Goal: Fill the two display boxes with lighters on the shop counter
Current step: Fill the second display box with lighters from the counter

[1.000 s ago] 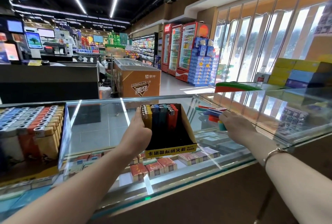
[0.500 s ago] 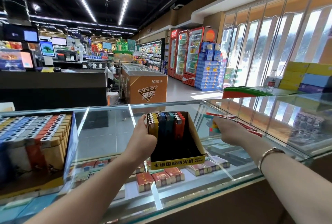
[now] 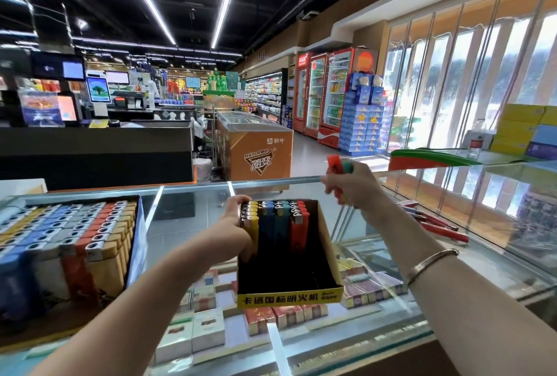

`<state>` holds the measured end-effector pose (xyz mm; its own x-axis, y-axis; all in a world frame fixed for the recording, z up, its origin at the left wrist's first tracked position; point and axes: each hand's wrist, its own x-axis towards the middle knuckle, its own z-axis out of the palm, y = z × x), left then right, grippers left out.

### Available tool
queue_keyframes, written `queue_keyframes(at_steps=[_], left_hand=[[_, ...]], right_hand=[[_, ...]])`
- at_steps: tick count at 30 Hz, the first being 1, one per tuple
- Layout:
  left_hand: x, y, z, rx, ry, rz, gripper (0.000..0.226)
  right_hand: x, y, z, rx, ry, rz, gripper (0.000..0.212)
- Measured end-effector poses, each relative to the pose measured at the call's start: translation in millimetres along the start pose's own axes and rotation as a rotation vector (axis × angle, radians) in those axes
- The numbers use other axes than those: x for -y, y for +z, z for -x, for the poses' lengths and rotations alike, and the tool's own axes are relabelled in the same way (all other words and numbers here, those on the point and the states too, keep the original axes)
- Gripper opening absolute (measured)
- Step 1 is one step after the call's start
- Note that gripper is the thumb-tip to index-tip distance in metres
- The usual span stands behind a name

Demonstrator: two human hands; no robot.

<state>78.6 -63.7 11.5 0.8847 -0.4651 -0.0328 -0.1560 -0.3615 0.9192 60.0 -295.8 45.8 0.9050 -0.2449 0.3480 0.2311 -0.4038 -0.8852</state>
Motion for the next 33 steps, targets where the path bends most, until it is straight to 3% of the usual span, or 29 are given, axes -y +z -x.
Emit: queue_keyframes(at_steps=[4, 7, 10, 13, 15, 18, 20, 24, 27, 30, 33], left_hand=[[-1.4, -8.8, 0.2, 0.056, -0.030, -0.092, 0.078], [-0.7, -17.2, 0.0, 0.112, -0.052, -0.136, 0.075], [0.6, -23.9, -1.7, 0.141, -0.060, -0.131, 0.081], [-6.0, -27.8, -0.8, 0.117, -0.020, -0.081, 0.088], [-13.7, -25.6, 4.5, 0.069, 0.097, -0.062, 0.081], [-14.6, -15.9, 12.8, -0.229, 0.426, -0.273, 0.063], [-14.1, -6.0, 17.4, -0.371, 0.593, -0.380, 0.042], [-13.1, 8.5, 16.6, -0.412, 0.577, -0.323, 0.035], [-11.6, 8.0, 14.8, -0.400, 0.522, -0.136, 0.016], [-12.2, 2.7, 15.0, -0.344, 0.477, 0.121, 0.010], [-16.0, -1.7, 16.1, -0.355, 0.487, 0.228, 0.012]], right_hand=[[20.3, 25.8, -4.6, -0.012, 0.047, -0.487, 0.020], [20.5, 42.7, -7.9, 0.029, 0.047, -0.815, 0.042], [17.9, 49.8, -8.1, 0.079, 0.009, -1.007, 0.045], [15.9, 53.3, -0.6, 0.104, 0.001, -1.035, 0.024], [16.2, 57.2, 4.5, 0.075, 0.024, -1.023, 0.015], [20.9, 63.2, 9.5, -0.021, 0.043, -0.945, 0.023], [23.8, 68.4, 12.2, -0.048, -0.012, -0.856, 0.016], [29.5, 80.7, 21.5, -0.056, -0.233, -0.614, 0.013], [34.7, 85.2, 26.7, -0.028, -0.367, -0.480, 0.016], [37.8, 85.9, 28.4, -0.034, -0.404, -0.472, 0.019], [38.1, 78.2, 26.7, -0.063, -0.360, -0.560, 0.018]])
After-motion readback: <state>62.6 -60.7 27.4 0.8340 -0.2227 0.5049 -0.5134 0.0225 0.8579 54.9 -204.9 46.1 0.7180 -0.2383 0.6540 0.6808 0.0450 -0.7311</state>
